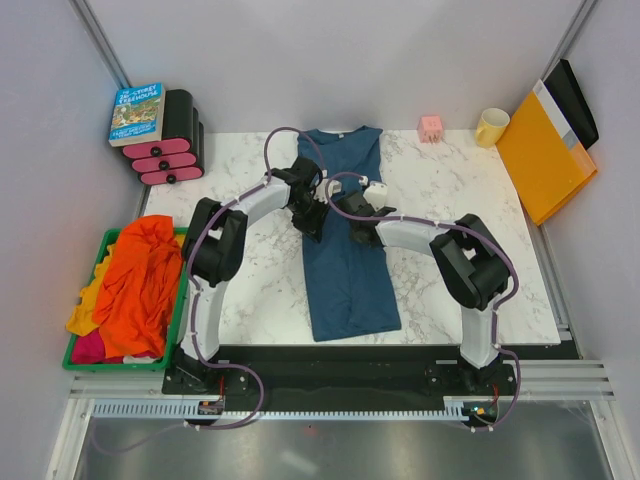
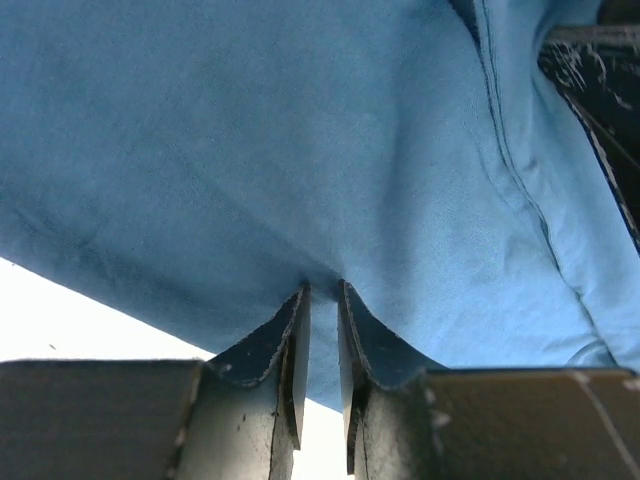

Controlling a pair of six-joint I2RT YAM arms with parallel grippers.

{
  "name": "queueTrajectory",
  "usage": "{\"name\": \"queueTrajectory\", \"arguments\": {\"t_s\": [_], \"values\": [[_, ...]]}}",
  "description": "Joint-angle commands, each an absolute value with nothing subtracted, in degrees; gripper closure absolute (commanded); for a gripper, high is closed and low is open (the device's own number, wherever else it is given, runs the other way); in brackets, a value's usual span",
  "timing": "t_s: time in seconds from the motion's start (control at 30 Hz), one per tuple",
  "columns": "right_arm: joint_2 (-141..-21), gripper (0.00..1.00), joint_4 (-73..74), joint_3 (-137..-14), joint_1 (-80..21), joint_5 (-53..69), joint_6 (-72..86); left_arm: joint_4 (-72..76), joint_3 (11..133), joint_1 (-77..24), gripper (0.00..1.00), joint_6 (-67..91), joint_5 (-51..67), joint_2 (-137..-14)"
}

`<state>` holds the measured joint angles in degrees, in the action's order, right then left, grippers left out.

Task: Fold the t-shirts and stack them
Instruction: Grab the bottom of the folded rectangular tshirt with both arms

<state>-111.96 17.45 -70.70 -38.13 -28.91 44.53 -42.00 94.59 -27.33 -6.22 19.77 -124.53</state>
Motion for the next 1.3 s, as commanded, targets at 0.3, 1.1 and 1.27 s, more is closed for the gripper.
{"name": "queueTrajectory", "arguments": {"t_s": [0.3,1.1,1.27], "values": [[-117.6,0.64,19.43,-75.68,-36.64,-21.97,41.22,-45.79,102.84,-19.95,0.75,-6.24,16.09,-129.12],[-69.55,0.56,19.78,-52.4,-52.36,-40.33,37.8,-41.23,68.93,-18.99,0.67,-7.22,18.99,-78.42],[-55.92,0.56,24.24,-49.04,-55.98,-50.5,34.29,-33.15,56.97,-13.29,0.66,-3.96,15.23,-63.23]]}}
